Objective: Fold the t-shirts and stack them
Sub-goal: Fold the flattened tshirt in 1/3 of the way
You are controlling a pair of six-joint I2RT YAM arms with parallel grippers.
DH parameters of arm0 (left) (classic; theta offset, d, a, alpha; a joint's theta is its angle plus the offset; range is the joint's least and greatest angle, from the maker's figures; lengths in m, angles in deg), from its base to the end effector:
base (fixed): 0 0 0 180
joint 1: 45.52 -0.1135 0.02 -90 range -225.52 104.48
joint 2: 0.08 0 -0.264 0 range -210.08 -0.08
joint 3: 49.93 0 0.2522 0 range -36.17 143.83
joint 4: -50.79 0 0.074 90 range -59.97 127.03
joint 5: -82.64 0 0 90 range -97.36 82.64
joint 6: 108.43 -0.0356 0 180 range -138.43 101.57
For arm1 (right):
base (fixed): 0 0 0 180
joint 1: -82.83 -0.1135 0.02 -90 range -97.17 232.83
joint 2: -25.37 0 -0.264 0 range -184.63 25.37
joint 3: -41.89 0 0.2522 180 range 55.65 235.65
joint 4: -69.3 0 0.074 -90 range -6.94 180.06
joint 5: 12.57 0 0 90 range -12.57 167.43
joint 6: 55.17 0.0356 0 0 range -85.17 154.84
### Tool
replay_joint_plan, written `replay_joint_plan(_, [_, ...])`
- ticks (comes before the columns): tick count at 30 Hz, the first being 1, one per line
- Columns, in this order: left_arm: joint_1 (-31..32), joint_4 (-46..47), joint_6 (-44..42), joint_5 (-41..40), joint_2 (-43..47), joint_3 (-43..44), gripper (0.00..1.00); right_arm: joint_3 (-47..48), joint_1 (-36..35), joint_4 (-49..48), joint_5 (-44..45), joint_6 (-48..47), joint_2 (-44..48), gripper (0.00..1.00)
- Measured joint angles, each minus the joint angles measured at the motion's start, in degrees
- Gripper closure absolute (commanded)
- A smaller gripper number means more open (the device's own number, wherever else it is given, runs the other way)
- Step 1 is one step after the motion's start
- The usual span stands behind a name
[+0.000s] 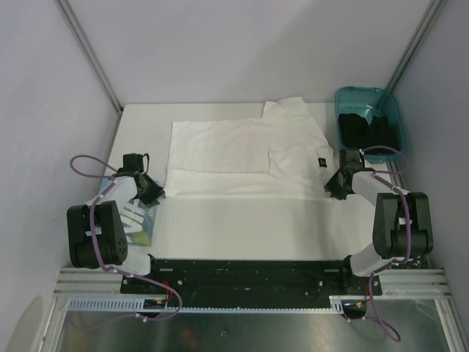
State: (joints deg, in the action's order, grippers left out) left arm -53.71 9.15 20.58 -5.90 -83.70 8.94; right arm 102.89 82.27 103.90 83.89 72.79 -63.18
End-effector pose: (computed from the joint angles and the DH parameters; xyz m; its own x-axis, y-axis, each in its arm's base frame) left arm 0.2610 0.0367 0.1699 -0.6214 -0.7252 -0.2965 -0.6737 0.6878 -0.2702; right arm 0.2880 -0.0012 0.1641 -0.6707 0.6047 -0.4295 0.5776 0.7891 0.2089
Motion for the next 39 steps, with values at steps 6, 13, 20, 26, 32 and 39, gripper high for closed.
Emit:
replay_joint_plan(6, [-0.11, 1.99, 0.09, 0.5, -1.25, -1.22, 0.63, -1.09, 2.27, 1.16, -1.22, -0.28, 2.91, 0.59])
replay_joint_plan(13, [-0.07, 3.43, 1.62, 3.32, 2.12, -3.3, 0.63, -1.38, 3.8, 3.98, -1.42, -0.72, 7.32, 0.58])
replay_joint_plan(20, [1.11, 5.01, 3.26, 3.56, 3.65, -3.21, 0.57, -1.38, 4.2, 5.46, -1.81, -1.11, 8.81, 0.58])
replay_joint_plan(26, [3.48, 5.18, 4.35, 2.03, -2.1, -1.05, 0.58, -1.49, 4.24, 6.64, -1.84, -1.57, 8.85, 0.58])
replay_joint_plan(32, [4.26, 5.7, 4.66, -0.59, -3.52, -0.33, 0.6, -2.08, 4.28, 7.02, -1.84, -1.97, 8.85, 0.58])
replay_joint_plan(39, [4.33, 6.08, 4.57, -4.31, -3.52, -0.31, 0.65, -2.99, 4.35, 6.95, -1.84, -2.19, 8.7, 0.57])
